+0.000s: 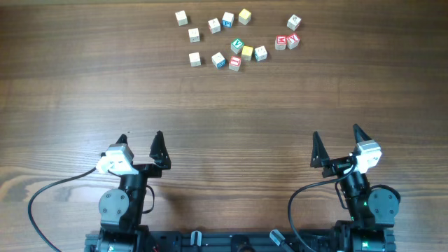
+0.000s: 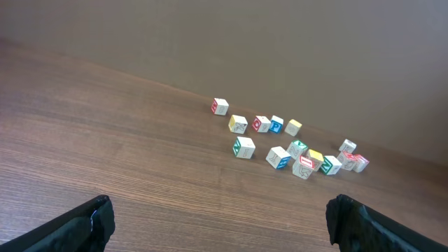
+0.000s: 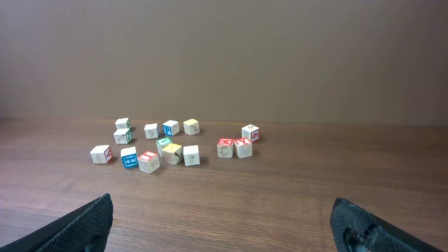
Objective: Form a circle
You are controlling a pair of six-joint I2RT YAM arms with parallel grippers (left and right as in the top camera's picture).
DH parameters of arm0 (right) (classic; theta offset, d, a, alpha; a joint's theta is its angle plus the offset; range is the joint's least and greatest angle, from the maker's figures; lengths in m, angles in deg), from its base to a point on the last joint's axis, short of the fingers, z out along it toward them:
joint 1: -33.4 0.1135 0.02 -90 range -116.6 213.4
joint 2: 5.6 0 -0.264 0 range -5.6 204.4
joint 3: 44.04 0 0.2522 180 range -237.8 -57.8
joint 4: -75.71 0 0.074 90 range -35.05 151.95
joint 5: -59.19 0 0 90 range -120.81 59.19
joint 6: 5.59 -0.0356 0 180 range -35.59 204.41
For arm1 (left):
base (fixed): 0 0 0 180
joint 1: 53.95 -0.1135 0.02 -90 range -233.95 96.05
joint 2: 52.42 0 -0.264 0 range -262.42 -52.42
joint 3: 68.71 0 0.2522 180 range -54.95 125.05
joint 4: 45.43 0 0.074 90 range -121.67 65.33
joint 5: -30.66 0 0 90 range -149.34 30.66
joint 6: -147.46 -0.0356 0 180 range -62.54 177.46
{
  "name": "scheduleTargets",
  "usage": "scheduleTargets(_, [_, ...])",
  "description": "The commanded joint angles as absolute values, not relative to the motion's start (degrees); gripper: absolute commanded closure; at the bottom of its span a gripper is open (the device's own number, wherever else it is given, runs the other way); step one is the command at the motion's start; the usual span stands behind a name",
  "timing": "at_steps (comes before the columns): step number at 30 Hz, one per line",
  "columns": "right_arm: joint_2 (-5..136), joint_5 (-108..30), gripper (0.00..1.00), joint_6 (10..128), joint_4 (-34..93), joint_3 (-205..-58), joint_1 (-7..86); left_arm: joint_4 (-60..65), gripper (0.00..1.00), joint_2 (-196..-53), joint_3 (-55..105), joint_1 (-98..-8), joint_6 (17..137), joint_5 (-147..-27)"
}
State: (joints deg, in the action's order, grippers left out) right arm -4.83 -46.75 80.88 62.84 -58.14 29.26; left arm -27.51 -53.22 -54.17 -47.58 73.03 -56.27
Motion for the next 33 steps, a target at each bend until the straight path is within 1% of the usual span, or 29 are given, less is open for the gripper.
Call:
scheduleTargets(1, [-5.2, -45.8, 0.0, 81.0, 63.1, -58.1, 29.7, -27.8, 0.0, -52.8, -54.6, -47.3, 72.7, -56.1])
scheduleTargets(9, [-5.2, -45.8, 0.0, 81.0, 63.1, -58.1, 29.7, -27.9, 0.0, -52.8, -54.6, -47.3, 72.7, -55.4])
scheduleTargets(12, [-5.2, -45.8, 0.0, 81.0, 63.2, -58.1, 29.7, -29.5, 0.0, -52.8, -54.6, -47.3, 73.3, -52.6])
scheduleTargets(15, [-5.2, -45.8, 0.0, 81.0, 63.1, -58.1, 29.7, -32.1, 0.0, -52.8, -54.6, -47.3, 77.9, -54.7])
scheduleTargets(17, [-5.2, -45.8, 0.0, 81.0, 63.1, -58.1, 29.7, -32.1, 0.0, -52.8, -53.7, -47.3, 77.8, -56.6])
scheduleTargets(23, [-5.2, -45.8, 0.0, 81.0, 63.1, -58.1, 29.7, -30.0, 0.0, -54.7, -47.9, -47.3, 77.2, -56.3])
scheduleTargets(27, [-5.2, -45.8, 0.0, 81.0, 63.1, -58.1, 29.7, -30.0, 0.0, -60.9, -41.9, -47.3, 77.2, -56.3])
scheduleTargets(33, [-5.2, -45.8, 0.01, 81.0, 63.2, -58.1, 29.7, -28.7, 0.0, -78.3, -27.9, -47.3, 77.2, -56.4])
